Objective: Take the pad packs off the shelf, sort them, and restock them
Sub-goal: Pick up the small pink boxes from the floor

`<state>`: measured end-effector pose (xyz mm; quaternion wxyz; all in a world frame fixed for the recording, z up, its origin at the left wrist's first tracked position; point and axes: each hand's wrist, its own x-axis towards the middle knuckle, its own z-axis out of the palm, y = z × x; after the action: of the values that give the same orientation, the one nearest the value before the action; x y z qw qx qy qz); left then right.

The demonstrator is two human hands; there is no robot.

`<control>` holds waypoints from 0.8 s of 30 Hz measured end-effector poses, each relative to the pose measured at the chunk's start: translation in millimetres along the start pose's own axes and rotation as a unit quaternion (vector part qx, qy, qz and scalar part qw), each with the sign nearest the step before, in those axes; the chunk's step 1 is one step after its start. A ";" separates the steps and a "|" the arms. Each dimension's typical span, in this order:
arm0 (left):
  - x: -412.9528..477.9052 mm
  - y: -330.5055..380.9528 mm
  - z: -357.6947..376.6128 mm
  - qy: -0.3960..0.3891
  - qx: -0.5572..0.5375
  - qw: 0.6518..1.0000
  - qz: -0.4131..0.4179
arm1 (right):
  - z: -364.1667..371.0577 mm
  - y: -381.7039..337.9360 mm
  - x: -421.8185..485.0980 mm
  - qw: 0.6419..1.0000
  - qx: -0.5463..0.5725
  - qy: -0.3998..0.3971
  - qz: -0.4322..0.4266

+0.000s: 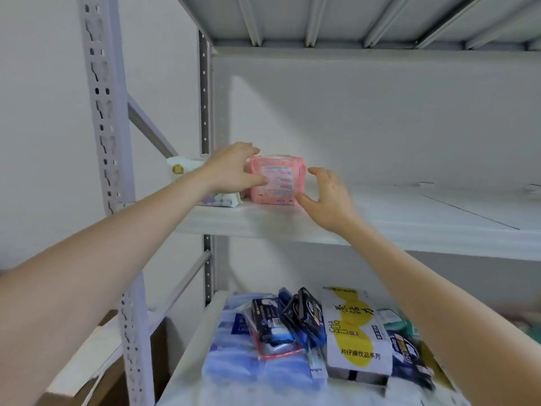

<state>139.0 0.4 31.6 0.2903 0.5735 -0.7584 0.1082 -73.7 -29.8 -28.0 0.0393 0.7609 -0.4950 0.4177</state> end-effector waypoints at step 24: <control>-368.8 75.6 215.3 -0.101 0.062 0.992 -0.052 | 23.9 54.9 -366.4 0.964 -0.194 -0.171 0.056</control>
<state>64.5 215.1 -337.7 0.1813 0.6369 -0.7448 0.0818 -161.6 195.0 -310.1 0.0772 0.7698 -0.6080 0.1785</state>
